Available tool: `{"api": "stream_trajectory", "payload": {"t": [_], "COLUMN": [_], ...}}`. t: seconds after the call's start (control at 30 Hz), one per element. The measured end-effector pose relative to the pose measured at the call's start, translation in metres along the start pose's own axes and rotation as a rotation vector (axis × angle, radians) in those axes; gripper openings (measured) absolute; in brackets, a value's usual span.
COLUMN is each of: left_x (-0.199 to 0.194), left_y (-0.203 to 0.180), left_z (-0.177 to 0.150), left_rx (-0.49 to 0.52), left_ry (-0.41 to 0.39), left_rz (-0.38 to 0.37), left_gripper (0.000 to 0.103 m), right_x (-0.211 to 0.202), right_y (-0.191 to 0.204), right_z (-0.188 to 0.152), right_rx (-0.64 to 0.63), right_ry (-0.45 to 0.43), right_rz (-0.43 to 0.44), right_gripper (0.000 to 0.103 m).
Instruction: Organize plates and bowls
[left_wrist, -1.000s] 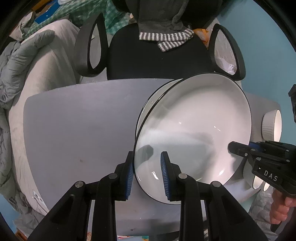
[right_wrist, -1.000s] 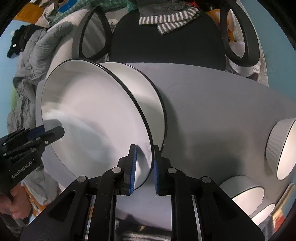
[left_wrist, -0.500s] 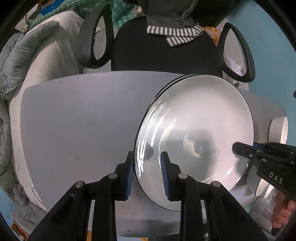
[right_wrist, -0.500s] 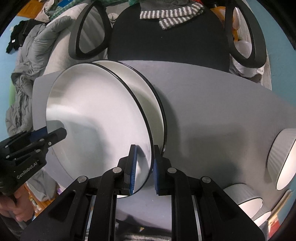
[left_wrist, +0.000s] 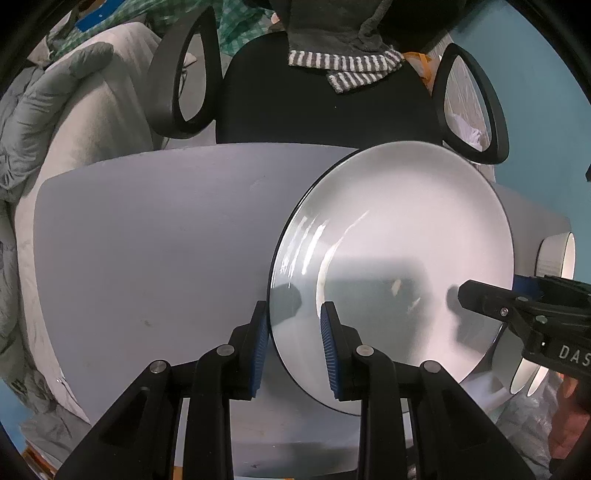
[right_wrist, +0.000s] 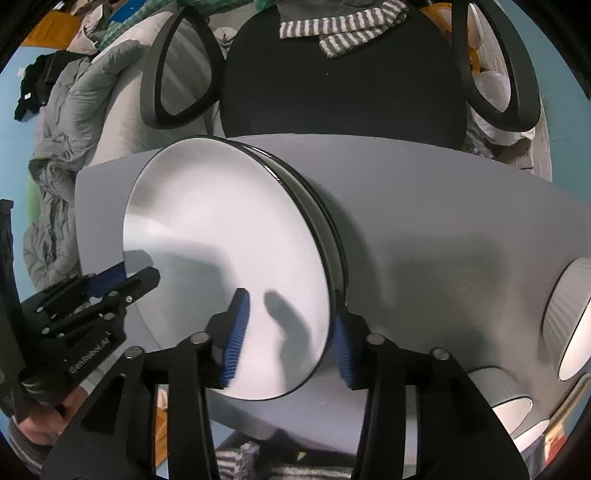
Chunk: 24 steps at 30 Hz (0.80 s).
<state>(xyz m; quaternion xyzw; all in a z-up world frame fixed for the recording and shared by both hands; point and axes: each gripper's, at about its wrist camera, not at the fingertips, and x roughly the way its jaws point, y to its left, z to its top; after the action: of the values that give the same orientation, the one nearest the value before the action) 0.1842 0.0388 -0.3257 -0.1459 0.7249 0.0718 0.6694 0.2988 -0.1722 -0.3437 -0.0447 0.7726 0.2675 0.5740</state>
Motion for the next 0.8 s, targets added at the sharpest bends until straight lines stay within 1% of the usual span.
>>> {"api": "stream_trajectory", "payload": {"t": [0.03,0.1,0.27,0.4,0.43,0.47,0.53,0.57,0.7,0.8], "left_x": [0.000,-0.001,-0.004,-0.006,-0.007,-0.008,-0.010,-0.012,-0.019,-0.027], "left_y": [0.000,-0.001,0.000,0.000,0.001,0.001,0.002,0.002,0.004,0.006], "left_z": [-0.001,-0.002,-0.003,-0.004,-0.005,-0.005,-0.007,-0.008,-0.014,-0.021], "left_rx": [0.003,0.007,0.008,0.005,0.005,0.004,0.005,0.004,0.002,0.002], "left_ry": [-0.003,-0.011,-0.021,-0.028,-0.029,-0.031,-0.038,-0.042,-0.062,-0.085], "left_rz": [0.002,0.002,-0.002,-0.007,-0.010,-0.013,-0.015,-0.019,-0.027,-0.028], "left_gripper": [0.027,0.027,0.027,0.027,0.027,0.027,0.027,0.027,0.029,0.030], "right_x": [0.000,-0.001,-0.003,-0.005,-0.005,-0.006,-0.008,-0.009,-0.009,-0.012], "right_y": [0.002,0.005,0.009,0.011,0.012,0.014,0.017,0.018,0.022,0.026], "right_z": [0.000,0.000,0.002,0.003,0.003,0.003,0.003,0.003,0.002,-0.001], "right_rx": [-0.001,0.003,0.011,0.014,0.012,0.005,-0.011,-0.020,-0.029,-0.050], "right_ry": [0.001,0.000,0.003,0.004,0.003,0.000,-0.013,-0.015,-0.019,-0.044], "right_rz": [-0.004,-0.011,-0.036,-0.055,-0.068,-0.095,-0.143,-0.132,-0.139,-0.172], "right_gripper": [0.048,0.055,0.058,0.059,0.060,0.063,0.064,0.065,0.065,0.065]}}
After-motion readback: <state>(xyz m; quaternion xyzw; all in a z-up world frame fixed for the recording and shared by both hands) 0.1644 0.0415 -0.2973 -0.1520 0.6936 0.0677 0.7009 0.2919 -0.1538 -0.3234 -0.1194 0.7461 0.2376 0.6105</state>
